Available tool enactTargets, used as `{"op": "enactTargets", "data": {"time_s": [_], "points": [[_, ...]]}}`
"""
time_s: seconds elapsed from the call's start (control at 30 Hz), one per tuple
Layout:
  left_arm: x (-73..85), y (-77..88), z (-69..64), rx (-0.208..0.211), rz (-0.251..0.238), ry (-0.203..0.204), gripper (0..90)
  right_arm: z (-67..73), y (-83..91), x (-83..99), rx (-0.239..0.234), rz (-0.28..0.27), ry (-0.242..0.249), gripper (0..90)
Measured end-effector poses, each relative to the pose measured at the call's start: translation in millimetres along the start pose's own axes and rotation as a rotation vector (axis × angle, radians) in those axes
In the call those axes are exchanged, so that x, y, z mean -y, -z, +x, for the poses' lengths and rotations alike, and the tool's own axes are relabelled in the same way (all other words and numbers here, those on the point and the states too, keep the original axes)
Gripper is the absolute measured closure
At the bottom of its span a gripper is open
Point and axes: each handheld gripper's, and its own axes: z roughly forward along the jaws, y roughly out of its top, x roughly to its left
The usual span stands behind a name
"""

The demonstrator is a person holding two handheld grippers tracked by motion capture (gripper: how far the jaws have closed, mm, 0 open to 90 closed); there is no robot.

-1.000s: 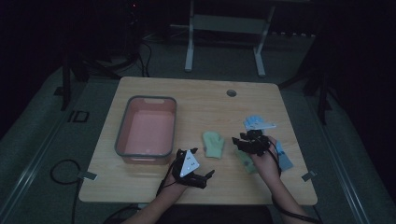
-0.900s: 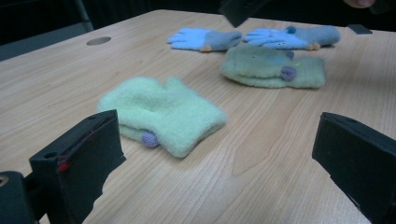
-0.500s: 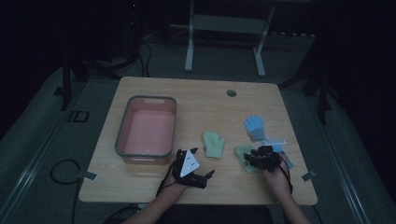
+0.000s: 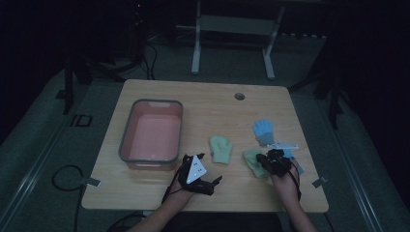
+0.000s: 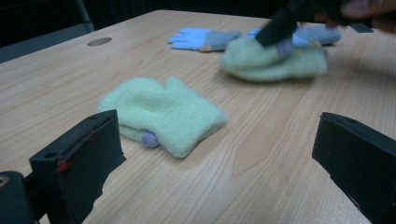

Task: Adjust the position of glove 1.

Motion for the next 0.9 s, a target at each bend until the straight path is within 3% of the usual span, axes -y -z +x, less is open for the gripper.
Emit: {"op": "enactTargets", "data": {"time_s": [0.07,0.23,0.4,0.43,0.6,0.63,0.9], "points": [[0.0,0.0,0.1,0.000,0.000,0.000,1.8,2.8,5.4,-10.9,0.002,-0.020,-0.018,86.4],[0.1,0.1,-0.2,0.000,-0.002,0.000,1.8,12.2,4.3,-31.8,0.067,-0.072,-0.065,86.4],[0.8,1.4,0.6,-0.003,-0.015,0.010,1.8,19.5,-9.6,-42.9,0.094,-0.085,-0.099,86.4],[0.9,1.6,0.6,-0.003,-0.017,0.012,1.8,19.9,-14.5,-45.3,0.105,-0.088,-0.126,86.4],[1.0,2.0,1.0,0.002,-0.018,0.014,1.8,22.1,-21.1,-44.8,0.113,-0.092,-0.154,86.3],[1.1,2.2,0.9,0.000,-0.019,0.014,1.8,24.3,-30.0,-43.0,0.135,-0.084,-0.160,86.3],[0.6,1.2,1.3,0.015,-0.016,0.018,1.8,24.5,-56.6,-29.0,0.150,-0.033,-0.181,81.9]]}}
